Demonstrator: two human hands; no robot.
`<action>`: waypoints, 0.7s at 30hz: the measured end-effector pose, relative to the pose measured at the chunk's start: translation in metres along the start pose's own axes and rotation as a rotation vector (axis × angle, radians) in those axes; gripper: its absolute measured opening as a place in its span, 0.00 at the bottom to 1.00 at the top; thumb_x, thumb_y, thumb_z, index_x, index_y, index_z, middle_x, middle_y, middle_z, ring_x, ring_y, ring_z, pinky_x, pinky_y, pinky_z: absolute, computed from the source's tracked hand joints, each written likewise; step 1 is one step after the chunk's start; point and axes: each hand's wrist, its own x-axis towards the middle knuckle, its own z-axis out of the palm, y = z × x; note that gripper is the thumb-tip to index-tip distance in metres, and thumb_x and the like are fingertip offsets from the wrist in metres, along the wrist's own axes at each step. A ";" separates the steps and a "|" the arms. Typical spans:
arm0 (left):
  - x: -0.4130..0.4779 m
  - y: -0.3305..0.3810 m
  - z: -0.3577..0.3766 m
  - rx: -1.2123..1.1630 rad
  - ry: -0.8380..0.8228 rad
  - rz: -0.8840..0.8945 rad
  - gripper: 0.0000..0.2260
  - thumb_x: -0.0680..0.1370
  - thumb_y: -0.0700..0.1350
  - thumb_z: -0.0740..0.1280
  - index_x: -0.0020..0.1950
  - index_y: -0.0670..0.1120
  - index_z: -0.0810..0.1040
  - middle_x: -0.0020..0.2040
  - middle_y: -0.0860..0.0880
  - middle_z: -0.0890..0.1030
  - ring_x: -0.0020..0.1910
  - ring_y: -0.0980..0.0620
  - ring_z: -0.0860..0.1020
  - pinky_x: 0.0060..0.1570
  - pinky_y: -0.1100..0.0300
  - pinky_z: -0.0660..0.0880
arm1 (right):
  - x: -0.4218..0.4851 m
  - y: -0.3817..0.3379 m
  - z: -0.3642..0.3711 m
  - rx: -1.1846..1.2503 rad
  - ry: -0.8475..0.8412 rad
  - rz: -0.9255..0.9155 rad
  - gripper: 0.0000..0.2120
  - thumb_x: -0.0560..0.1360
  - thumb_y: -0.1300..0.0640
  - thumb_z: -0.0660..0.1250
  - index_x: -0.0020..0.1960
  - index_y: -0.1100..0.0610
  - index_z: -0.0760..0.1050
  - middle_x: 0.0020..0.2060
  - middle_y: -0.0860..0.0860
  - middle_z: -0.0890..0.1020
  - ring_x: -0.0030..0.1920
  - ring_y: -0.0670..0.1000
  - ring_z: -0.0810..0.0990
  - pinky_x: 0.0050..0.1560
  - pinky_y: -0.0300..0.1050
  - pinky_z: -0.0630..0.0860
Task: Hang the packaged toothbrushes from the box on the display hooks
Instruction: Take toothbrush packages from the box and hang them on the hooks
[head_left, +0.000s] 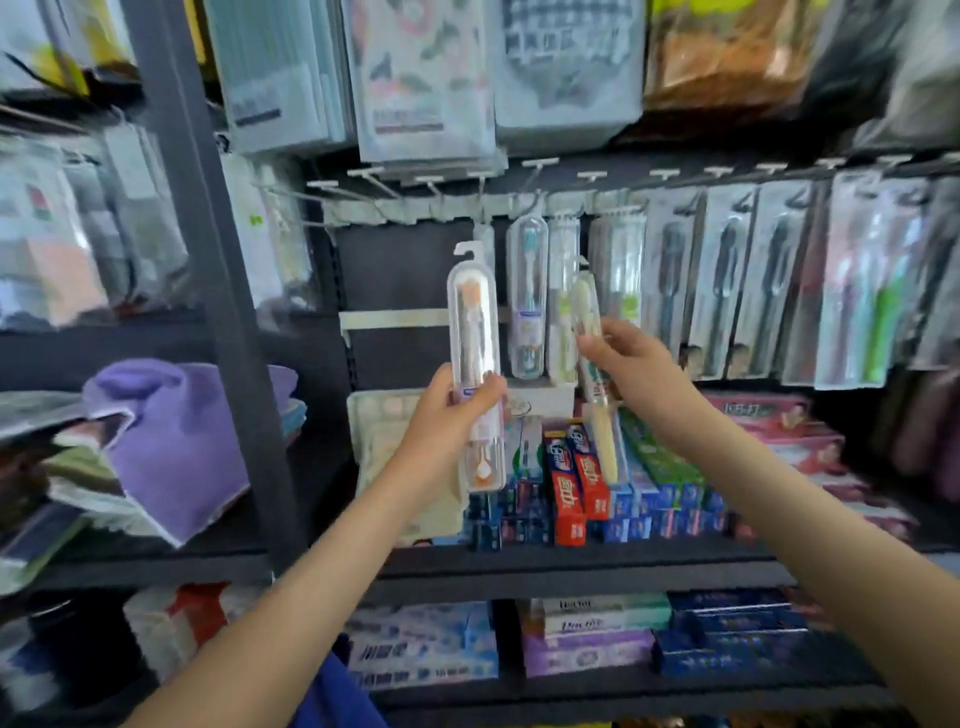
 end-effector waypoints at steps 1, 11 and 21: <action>0.007 0.001 -0.001 0.005 -0.001 0.006 0.12 0.77 0.52 0.68 0.59 0.53 0.74 0.53 0.48 0.82 0.52 0.50 0.82 0.56 0.49 0.78 | 0.007 -0.002 -0.006 -0.029 0.028 -0.014 0.10 0.81 0.51 0.59 0.60 0.50 0.74 0.52 0.54 0.81 0.55 0.54 0.78 0.60 0.50 0.74; 0.051 0.016 0.012 -0.040 0.054 0.068 0.13 0.77 0.51 0.68 0.61 0.51 0.74 0.54 0.49 0.81 0.52 0.52 0.80 0.50 0.57 0.77 | 0.067 -0.020 -0.027 -0.106 0.122 -0.023 0.21 0.82 0.48 0.56 0.73 0.52 0.66 0.63 0.54 0.77 0.60 0.55 0.76 0.63 0.57 0.74; 0.053 0.017 -0.008 -0.058 0.229 0.091 0.11 0.76 0.48 0.70 0.57 0.48 0.75 0.50 0.45 0.83 0.49 0.47 0.83 0.51 0.49 0.80 | 0.085 -0.019 -0.002 -0.161 0.039 -0.202 0.17 0.81 0.47 0.58 0.66 0.52 0.73 0.41 0.55 0.80 0.36 0.47 0.76 0.36 0.37 0.74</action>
